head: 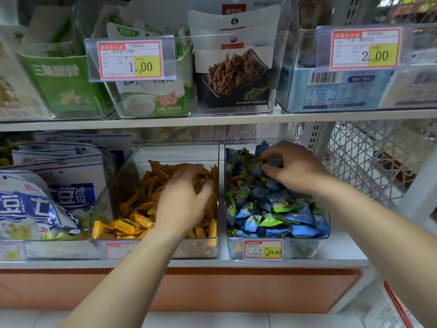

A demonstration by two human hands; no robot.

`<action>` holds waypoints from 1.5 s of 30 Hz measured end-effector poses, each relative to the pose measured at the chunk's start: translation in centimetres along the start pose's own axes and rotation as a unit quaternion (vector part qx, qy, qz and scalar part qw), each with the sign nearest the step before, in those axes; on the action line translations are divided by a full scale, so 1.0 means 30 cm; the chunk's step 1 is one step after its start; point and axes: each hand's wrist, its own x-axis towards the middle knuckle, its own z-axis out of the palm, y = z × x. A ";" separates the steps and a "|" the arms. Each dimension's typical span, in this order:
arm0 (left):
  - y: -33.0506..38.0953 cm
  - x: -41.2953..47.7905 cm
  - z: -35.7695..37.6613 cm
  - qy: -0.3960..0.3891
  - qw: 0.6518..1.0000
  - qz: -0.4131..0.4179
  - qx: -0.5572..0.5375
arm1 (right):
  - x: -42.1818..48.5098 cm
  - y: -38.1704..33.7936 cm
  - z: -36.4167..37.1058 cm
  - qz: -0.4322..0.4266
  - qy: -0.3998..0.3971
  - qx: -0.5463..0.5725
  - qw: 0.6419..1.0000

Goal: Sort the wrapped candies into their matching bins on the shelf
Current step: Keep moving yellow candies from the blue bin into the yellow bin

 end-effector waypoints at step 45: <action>0.015 -0.063 0.063 -0.107 0.984 -0.021 -0.138 | 0.202 -0.021 0.238 -0.008 -0.118 0.105 0.987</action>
